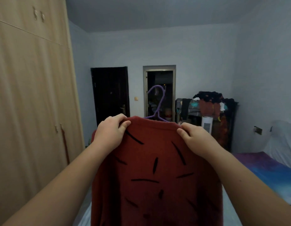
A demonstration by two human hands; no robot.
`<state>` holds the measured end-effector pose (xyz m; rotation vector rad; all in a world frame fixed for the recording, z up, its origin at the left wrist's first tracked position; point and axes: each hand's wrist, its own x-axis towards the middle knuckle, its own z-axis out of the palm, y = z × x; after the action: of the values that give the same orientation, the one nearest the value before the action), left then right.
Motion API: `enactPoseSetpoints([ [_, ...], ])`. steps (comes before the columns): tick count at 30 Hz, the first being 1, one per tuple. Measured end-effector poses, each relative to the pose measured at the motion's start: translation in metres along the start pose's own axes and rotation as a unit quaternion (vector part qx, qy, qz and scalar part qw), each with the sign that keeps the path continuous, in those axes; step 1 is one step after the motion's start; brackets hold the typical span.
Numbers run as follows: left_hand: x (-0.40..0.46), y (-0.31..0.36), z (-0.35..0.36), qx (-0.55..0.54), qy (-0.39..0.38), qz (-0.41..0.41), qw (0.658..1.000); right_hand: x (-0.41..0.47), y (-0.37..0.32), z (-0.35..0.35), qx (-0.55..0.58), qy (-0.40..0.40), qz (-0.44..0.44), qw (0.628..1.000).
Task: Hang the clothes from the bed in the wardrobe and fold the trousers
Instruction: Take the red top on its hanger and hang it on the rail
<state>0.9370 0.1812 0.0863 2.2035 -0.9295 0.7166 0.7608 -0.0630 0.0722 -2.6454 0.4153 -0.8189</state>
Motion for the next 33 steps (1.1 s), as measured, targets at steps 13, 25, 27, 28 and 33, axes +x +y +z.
enactPoseSetpoints([
  [13,-0.111,-0.077,-0.113,0.228,0.072,-0.050,0.970,-0.005,-0.121,0.049,0.018,-0.094,-0.268,0.959],
  [25,-0.260,-0.170,-0.334,0.319,0.144,-0.170,0.921,-0.102,-0.368,0.095,0.157,-0.128,-0.380,0.902],
  [27,-0.297,-0.184,-0.376,0.331,0.160,-0.182,0.912,-0.124,-0.416,0.110,0.158,-0.132,-0.385,0.900],
  [28,-0.312,-0.189,-0.392,0.339,0.165,-0.185,0.908,-0.132,-0.434,0.118,0.152,-0.127,-0.387,0.900],
  [33,-0.406,-0.213,-0.502,0.399,0.167,-0.236,0.870,-0.182,-0.556,0.155,0.158,-0.098,-0.408,0.894],
])
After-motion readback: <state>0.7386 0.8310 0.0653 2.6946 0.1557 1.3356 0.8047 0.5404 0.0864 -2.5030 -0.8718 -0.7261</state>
